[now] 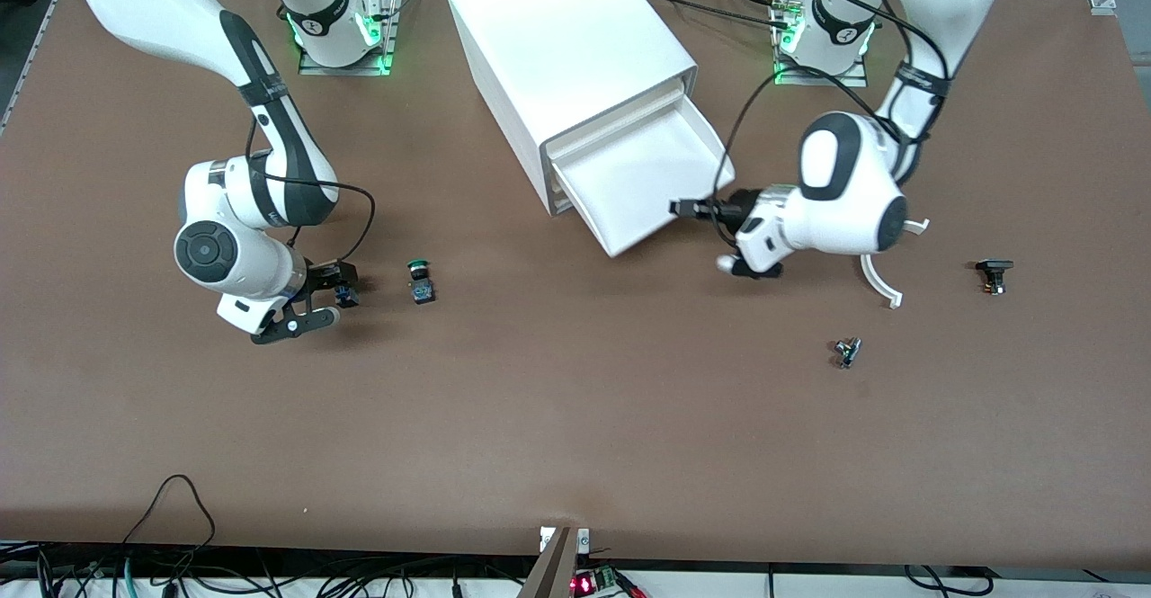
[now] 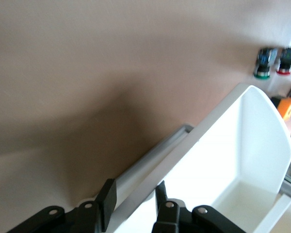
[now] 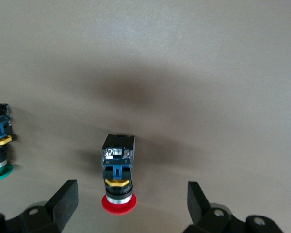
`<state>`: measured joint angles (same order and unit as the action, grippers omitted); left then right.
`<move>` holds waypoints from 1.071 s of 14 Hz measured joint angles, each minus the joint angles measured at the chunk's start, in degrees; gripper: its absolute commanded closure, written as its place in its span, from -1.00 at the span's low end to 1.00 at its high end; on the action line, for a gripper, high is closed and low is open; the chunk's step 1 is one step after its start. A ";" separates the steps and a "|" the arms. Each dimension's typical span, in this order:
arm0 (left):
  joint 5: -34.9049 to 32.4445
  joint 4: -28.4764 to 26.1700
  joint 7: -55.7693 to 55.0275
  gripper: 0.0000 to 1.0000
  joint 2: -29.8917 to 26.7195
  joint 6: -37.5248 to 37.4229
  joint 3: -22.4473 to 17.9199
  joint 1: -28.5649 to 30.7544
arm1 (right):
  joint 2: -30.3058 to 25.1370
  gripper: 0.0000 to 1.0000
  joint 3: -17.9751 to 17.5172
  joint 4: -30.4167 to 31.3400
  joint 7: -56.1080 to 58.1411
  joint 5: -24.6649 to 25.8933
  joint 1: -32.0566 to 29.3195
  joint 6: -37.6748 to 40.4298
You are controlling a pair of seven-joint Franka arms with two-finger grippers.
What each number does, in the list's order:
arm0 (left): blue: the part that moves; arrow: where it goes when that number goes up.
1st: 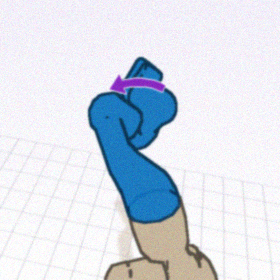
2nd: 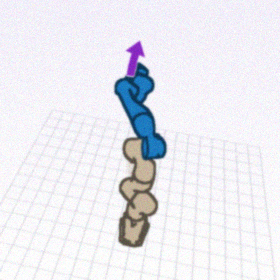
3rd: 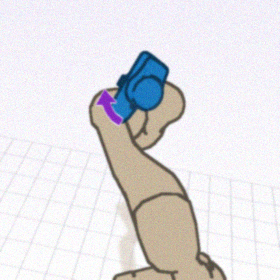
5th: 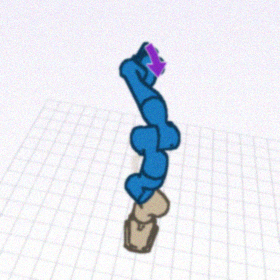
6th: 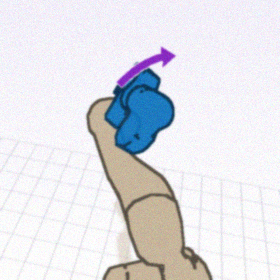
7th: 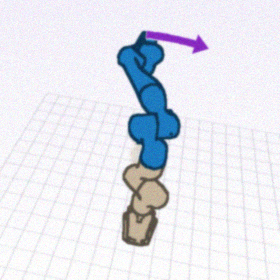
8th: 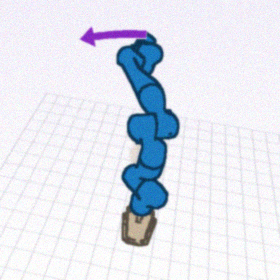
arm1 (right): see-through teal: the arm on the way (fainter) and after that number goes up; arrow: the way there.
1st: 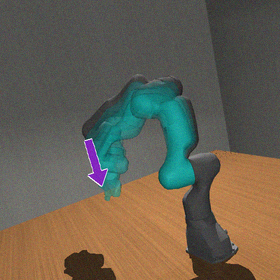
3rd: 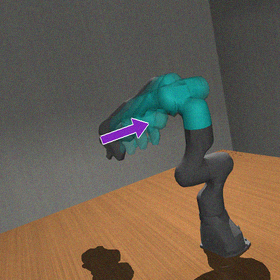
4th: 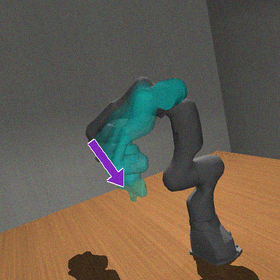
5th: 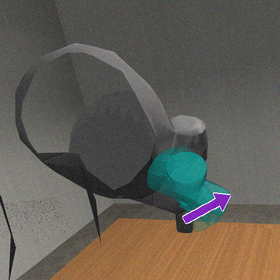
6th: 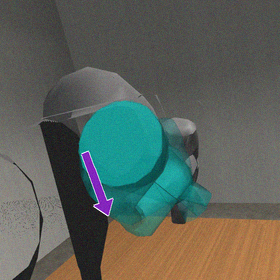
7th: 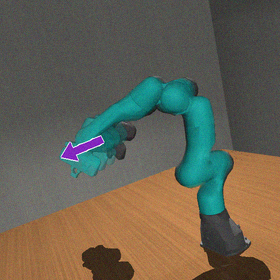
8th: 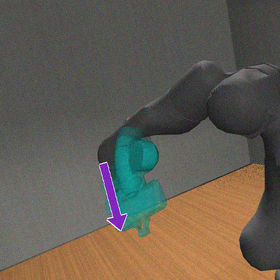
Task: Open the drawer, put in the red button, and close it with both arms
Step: 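Pull the drawer open with the left gripper while the right gripper grasps the red button, then withdraw the left gripper while the right gripper lifts the red button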
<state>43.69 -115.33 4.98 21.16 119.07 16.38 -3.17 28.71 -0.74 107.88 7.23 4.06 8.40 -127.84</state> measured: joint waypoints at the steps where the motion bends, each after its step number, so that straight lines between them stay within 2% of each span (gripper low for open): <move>1: -0.20 0.35 -0.31 -1.00 0.00 0.97 -0.20 0.06 | 0.20 -1.00 0.00 0.84 0.58 0.00 0.00 -1.21; 4: -1.12 1.37 -0.87 -1.00 -0.54 3.18 -0.58 0.16 | 0.76 -1.00 -0.08 2.43 1.22 0.00 0.00 -3.39; 6: -7.11 2.22 -1.30 -1.00 -1.99 4.74 -1.20 1.07 | 1.30 -1.00 -0.67 2.60 1.33 0.00 0.02 -4.27; 8: -11.77 4.40 -1.54 -1.00 -5.45 5.07 -3.12 3.62 | 1.79 -1.00 -1.12 2.60 1.33 0.00 0.04 -4.72; 10: -13.12 5.52 -1.51 -1.00 -10.45 4.32 -5.04 6.79 | 2.23 -1.00 -1.21 2.62 1.34 0.00 0.03 -5.52; 12: -17.79 5.77 -1.50 -1.00 -15.33 1.18 -6.99 8.46 | 2.69 -0.95 -1.21 2.62 1.39 0.00 0.02 -6.31; 15: -29.58 10.47 -1.59 -1.00 -20.67 -12.38 -10.02 8.91 | 3.25 -0.73 -1.21 2.62 1.41 0.00 0.01 -6.60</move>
<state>14.11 -104.85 3.40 0.49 106.69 6.37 5.74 31.96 -1.95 110.50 8.64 4.06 8.41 -134.45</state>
